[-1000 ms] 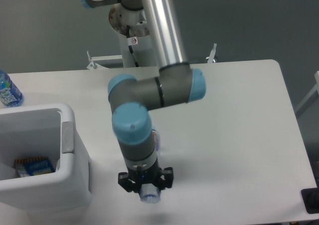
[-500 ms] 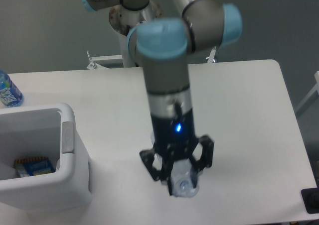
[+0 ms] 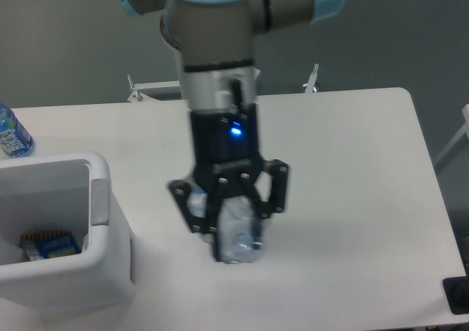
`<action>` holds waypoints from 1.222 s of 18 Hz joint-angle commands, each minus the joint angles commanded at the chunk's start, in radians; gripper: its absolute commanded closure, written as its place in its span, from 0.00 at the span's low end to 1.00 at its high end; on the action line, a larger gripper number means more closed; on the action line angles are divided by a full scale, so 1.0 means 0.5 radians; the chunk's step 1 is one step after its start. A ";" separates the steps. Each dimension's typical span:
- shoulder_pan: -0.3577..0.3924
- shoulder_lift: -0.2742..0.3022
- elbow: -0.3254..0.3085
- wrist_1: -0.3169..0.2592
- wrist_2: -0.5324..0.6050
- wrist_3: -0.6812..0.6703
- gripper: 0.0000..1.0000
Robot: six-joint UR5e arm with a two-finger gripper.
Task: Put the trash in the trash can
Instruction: 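Lift the bottle upright and carry it over the bin, then lower the bottle into the bin and open the gripper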
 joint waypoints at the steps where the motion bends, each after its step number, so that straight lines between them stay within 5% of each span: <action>1: -0.015 0.003 0.000 0.000 -0.061 -0.003 0.46; 13: -0.224 0.049 0.012 0.000 -0.142 -0.058 0.45; 22: -0.375 -0.110 0.040 0.000 -0.169 -0.037 0.42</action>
